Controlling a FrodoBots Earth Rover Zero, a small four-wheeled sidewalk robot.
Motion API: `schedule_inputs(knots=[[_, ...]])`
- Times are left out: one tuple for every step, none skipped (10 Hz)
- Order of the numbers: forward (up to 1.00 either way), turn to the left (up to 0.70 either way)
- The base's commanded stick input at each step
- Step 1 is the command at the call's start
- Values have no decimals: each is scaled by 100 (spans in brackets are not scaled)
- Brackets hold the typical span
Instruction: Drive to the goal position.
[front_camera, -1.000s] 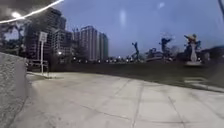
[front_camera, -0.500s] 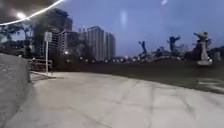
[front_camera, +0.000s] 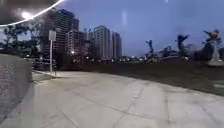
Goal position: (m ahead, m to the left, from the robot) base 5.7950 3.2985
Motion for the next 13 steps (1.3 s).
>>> schedule_inputs(knots=[[70, 0], [70, 0], [70, 0], [70, 0], [70, 0], [70, 0], [70, 0], [70, 0], [70, 0], [70, 0], [70, 0], [70, 0], [70, 0]])
